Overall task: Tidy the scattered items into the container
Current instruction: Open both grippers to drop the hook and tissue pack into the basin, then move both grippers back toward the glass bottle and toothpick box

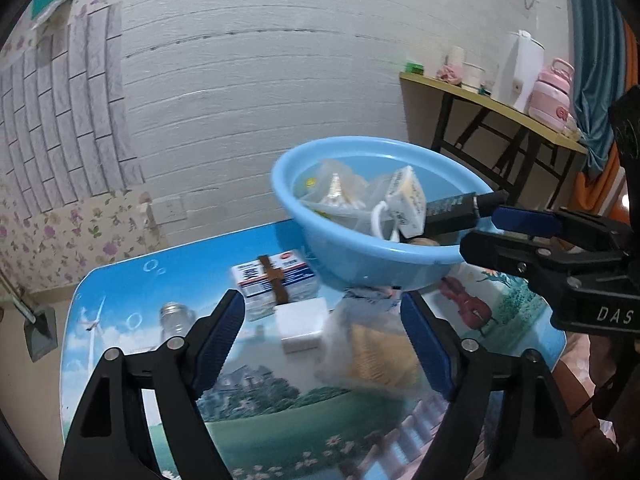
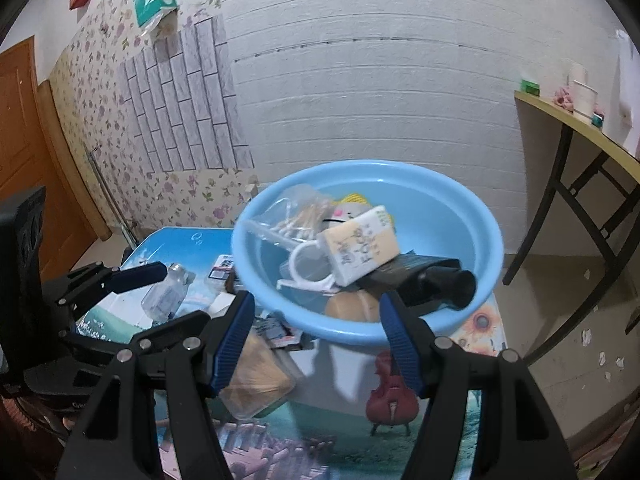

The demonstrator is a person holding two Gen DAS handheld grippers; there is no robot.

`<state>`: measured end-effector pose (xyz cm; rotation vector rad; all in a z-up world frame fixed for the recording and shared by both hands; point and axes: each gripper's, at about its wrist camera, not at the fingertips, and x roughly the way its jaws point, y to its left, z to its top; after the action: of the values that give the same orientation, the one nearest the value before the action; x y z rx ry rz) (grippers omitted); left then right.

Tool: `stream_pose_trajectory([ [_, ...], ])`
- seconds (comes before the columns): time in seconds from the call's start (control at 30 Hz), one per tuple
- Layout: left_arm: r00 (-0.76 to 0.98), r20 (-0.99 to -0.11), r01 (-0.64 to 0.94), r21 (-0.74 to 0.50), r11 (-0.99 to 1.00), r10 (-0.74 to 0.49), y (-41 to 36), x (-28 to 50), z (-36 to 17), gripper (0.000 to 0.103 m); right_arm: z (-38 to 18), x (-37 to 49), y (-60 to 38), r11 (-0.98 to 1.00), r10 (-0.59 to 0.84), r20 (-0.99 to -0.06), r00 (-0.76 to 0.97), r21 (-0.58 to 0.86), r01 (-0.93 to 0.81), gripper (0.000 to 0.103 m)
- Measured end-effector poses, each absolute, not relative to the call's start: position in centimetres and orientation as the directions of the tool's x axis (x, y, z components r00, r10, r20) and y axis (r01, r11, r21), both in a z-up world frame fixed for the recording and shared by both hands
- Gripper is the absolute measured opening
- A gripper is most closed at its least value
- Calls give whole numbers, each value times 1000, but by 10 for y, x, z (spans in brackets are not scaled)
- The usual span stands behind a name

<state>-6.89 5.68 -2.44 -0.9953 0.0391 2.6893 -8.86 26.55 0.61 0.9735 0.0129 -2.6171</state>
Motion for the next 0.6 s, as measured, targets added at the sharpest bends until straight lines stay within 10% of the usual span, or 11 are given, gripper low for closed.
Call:
stream_pose_trajectory([
  [0.6,-733,-654,-182,-76,-980,187,9,-58,-38,82,-3,-76,239,-924,-342,-658,-671,105,368,65],
])
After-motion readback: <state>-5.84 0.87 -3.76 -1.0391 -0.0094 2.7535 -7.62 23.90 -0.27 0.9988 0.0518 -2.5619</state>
